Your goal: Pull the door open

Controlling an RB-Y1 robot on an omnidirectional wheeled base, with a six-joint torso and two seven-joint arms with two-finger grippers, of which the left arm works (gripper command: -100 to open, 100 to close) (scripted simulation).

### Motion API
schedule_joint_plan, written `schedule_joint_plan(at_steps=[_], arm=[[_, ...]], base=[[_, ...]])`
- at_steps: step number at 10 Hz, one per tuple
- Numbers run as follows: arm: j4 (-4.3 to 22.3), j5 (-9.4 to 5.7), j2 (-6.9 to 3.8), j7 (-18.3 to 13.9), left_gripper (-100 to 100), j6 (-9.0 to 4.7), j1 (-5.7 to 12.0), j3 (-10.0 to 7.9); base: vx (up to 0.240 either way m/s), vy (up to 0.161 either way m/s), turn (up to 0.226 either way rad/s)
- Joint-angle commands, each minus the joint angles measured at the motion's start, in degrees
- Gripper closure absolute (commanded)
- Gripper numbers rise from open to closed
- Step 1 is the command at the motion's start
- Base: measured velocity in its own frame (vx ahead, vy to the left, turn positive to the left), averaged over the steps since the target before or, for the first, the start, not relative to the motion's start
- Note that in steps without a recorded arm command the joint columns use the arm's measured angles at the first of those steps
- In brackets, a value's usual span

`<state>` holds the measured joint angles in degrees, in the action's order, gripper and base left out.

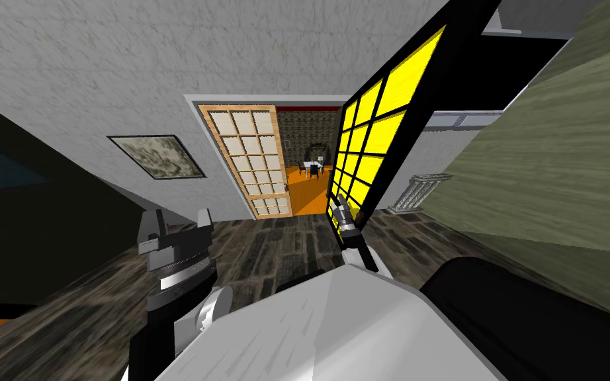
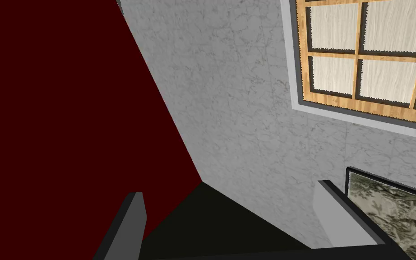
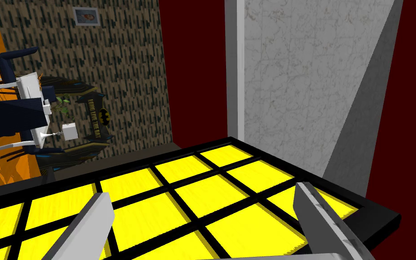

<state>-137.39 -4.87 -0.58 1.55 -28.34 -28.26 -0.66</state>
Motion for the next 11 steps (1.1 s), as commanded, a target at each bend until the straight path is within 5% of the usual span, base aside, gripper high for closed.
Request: schedule_joint_plan(at_steps=[1, 11], arm=[[1.66, 0.80, -0.53, 1.03, -100, -0.64, 0.31, -0.23], [14.41, 6.98, -3.28, 8.89, -100, -5.53, 2.69, -1.99]], base=[[0.216, -0.047, 0.026], [0.172, -0.042, 0.005]])
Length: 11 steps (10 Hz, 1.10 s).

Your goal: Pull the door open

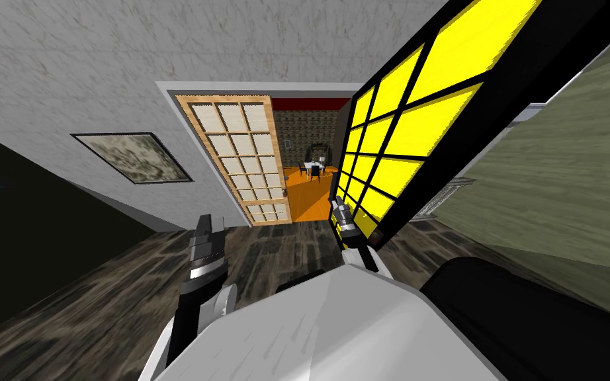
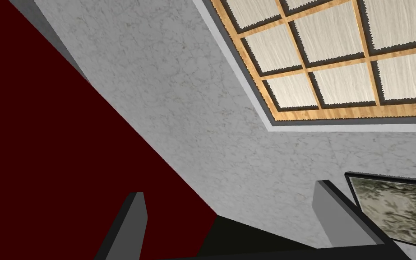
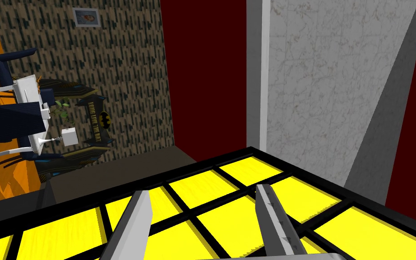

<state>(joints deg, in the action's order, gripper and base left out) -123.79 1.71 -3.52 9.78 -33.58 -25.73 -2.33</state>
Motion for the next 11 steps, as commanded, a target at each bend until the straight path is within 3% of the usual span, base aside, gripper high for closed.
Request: schedule_joint_plan(at_steps=[1, 5, 11], arm=[[1.72, 0.84, -0.49, 1.21, -100, -0.64, 0.34, -0.45], [7.39, 3.59, -1.33, 4.71, -100, -2.83, 1.40, -1.24], [13.65, 6.63, -2.11, 8.58, -100, -5.24, 2.56, -2.11]], base=[[0.164, -0.058, 0.007], [0.143, -0.045, 0.009], [0.105, -0.035, 0.008]])
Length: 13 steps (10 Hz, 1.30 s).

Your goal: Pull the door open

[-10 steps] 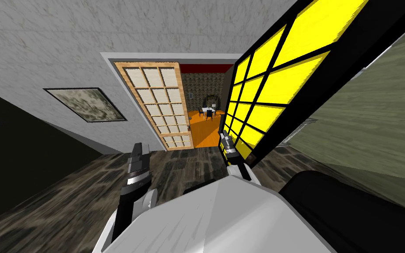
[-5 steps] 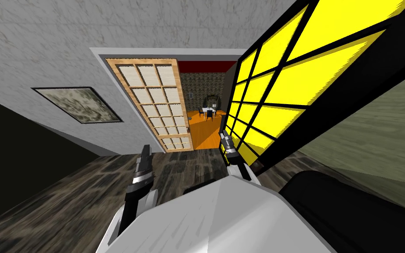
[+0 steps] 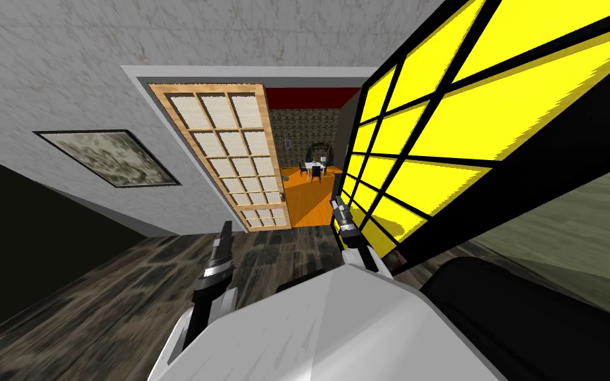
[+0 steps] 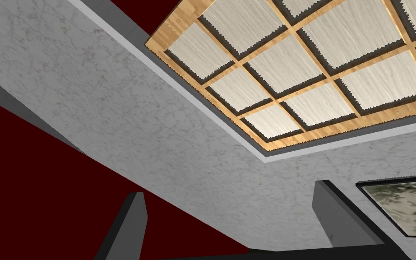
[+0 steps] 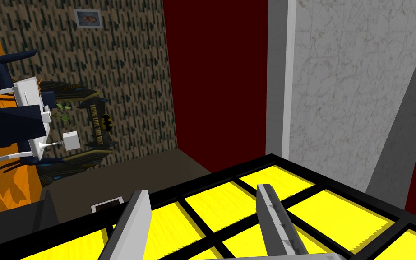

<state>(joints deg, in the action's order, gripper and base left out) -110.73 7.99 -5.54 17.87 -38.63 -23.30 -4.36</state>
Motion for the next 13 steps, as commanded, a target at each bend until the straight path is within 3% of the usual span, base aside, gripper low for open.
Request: schedule_joint_plan(at_steps=[1, 13], arm=[[1.64, 0.85, -0.21, 1.14, -100, -0.60, 0.33, -0.23], [15.09, 7.42, -1.53, 9.49, -100, -5.84, 2.83, -2.11]], base=[[0.099, -0.044, 0.006], [0.098, -0.038, 0.011]])
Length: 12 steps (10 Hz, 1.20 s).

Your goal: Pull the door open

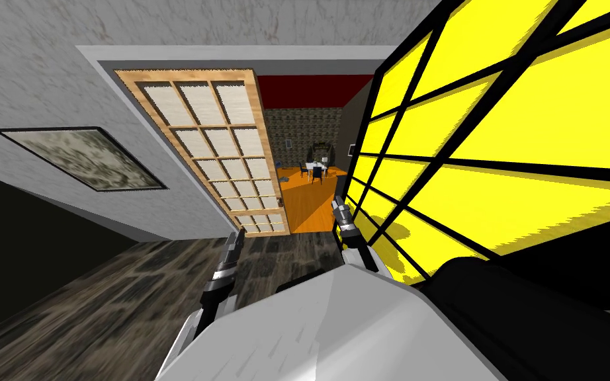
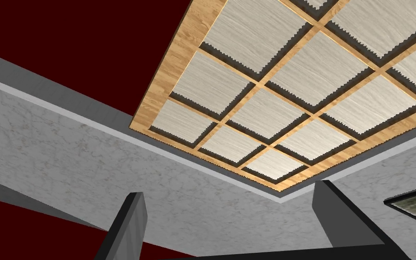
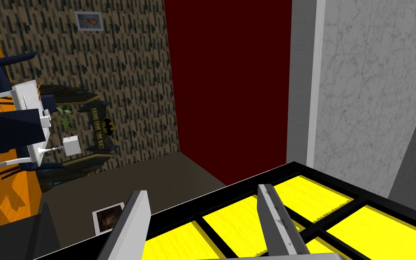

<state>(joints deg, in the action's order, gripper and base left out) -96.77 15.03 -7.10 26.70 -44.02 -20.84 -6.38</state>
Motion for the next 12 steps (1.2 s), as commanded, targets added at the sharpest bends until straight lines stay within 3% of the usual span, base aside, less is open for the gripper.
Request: schedule_joint_plan(at_steps=[1, 12], arm=[[2.27, 0.94, -0.08, 1.37, -100, -0.90, 0.58, -0.26], [15.74, 7.57, -1.12, 9.78, -100, -6.20, 3.08, -2.16]], base=[[0.092, -0.033, 0.010], [0.110, -0.043, 0.015]])
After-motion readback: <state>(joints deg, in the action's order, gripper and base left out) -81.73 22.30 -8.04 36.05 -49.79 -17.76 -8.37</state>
